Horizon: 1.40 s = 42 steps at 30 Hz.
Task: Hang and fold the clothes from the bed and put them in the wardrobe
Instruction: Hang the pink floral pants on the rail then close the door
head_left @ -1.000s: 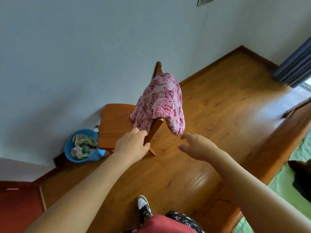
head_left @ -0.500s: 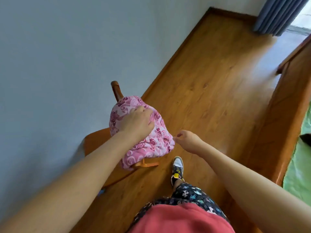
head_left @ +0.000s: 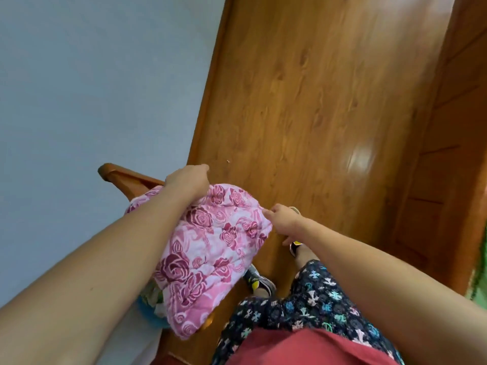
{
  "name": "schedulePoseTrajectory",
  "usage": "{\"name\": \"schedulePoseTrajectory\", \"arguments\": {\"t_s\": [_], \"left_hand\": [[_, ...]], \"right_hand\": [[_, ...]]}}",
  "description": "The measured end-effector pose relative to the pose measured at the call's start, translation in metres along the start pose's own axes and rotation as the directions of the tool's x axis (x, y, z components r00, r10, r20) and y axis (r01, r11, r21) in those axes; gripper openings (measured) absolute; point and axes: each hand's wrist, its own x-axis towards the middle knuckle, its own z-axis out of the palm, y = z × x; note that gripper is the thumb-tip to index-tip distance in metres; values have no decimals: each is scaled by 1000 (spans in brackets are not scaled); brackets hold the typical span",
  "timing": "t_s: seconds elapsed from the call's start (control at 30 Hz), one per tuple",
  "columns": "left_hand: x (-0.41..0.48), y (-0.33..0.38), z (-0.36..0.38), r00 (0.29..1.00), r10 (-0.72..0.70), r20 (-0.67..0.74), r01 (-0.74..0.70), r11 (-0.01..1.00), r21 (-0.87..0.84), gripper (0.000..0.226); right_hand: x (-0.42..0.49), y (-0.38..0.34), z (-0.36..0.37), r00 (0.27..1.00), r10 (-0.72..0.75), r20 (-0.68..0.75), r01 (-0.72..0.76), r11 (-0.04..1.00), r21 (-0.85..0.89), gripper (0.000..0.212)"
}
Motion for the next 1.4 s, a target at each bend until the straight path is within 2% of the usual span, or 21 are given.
{"name": "schedulePoseTrajectory", "arguments": {"t_s": [0.07, 0.2, 0.27, 0.33, 0.4, 0.47, 0.5, 0.6, 0.7, 0.8, 0.9, 0.97, 1.07, 1.13, 1.2, 1.27, 1.3, 1.33, 1.37, 1.4], "left_hand": [[24, -6, 4, 991, -21, 134, 30, 998, -62, 59], [58, -17, 13, 928, -22, 371, 95, 979, -180, 48], [64, -18, 18, 861, -24, 508, 153, 965, -214, 59], [67, -20, 24, 758, -8, 652, 221, 944, -245, 73], [65, -20, 30, 669, 38, 743, 281, 911, -300, 72], [59, -18, 36, 628, 94, 772, 304, 884, -355, 64], [55, -17, 37, 646, 115, 755, 285, 881, -378, 63], [41, -11, 27, 793, 211, 572, 106, 876, -470, 60], [11, -8, 1, 853, 359, 379, -62, 791, -608, 69], [-28, -15, -23, 843, 491, 220, -175, 637, -750, 74], [-80, -30, -44, 798, 602, 40, -315, 472, -824, 64], [-115, -49, -49, 757, 650, -68, -421, 406, -811, 64], [-162, -87, -47, 718, 644, -262, -589, 363, -722, 53], [-186, -111, -42, 696, 569, -438, -677, 316, -665, 36], [-204, -130, -35, 679, 469, -565, -681, 115, -723, 30], [-220, -148, -29, 730, 389, -562, -550, -153, -821, 32], [-227, -156, -27, 749, 396, -531, -464, -260, -847, 32], [-233, -165, -25, 756, 413, -509, -403, -319, -858, 39], [-238, -175, -23, 756, 418, -504, -385, -338, -859, 46], [-242, -185, -22, 751, 400, -525, -427, -312, -849, 53]], "right_hand": [[12, 5, 7, 997, 70, 42, -74, 992, 102, 66], [35, 20, 23, 965, 226, 131, -259, 893, 368, 85], [48, 28, 34, 958, 241, 153, -284, 866, 413, 89], [62, 34, 47, 955, 236, 182, -296, 816, 496, 94], [72, 34, 60, 943, 221, 250, -331, 713, 618, 104], [77, 30, 69, 939, 187, 290, -342, 607, 717, 110], [78, 27, 73, 949, 169, 267, -315, 559, 767, 109], [72, 16, 71, 983, 171, 72, -141, 436, 889, 89], [49, -4, 48, 992, 113, -63, 21, 341, 940, 73], [13, -30, 13, 989, -76, -126, 142, 252, 957, 51], [-40, -57, -17, 931, -298, -208, 263, 156, 952, 55], [-82, -74, -28, 866, -435, -246, 329, 126, 936, 59], [-145, -99, -25, 783, -571, -248, 385, 130, 914, 64], [-185, -117, -10, 733, -632, -254, 442, 158, 883, 65], [-222, -134, 13, 705, -656, -268, 505, 199, 840, 63], [-253, -149, 40, 678, -662, -318, 587, 229, 776, 57], [-266, -154, 53, 668, -648, -366, 629, 228, 743, 53], [-277, -157, 64, 651, -630, -423, 673, 220, 706, 47], [-289, -159, 75, 622, -613, -487, 721, 205, 662, 33], [-299, -159, 85, 593, -598, -539, 760, 194, 621, 19]]}}
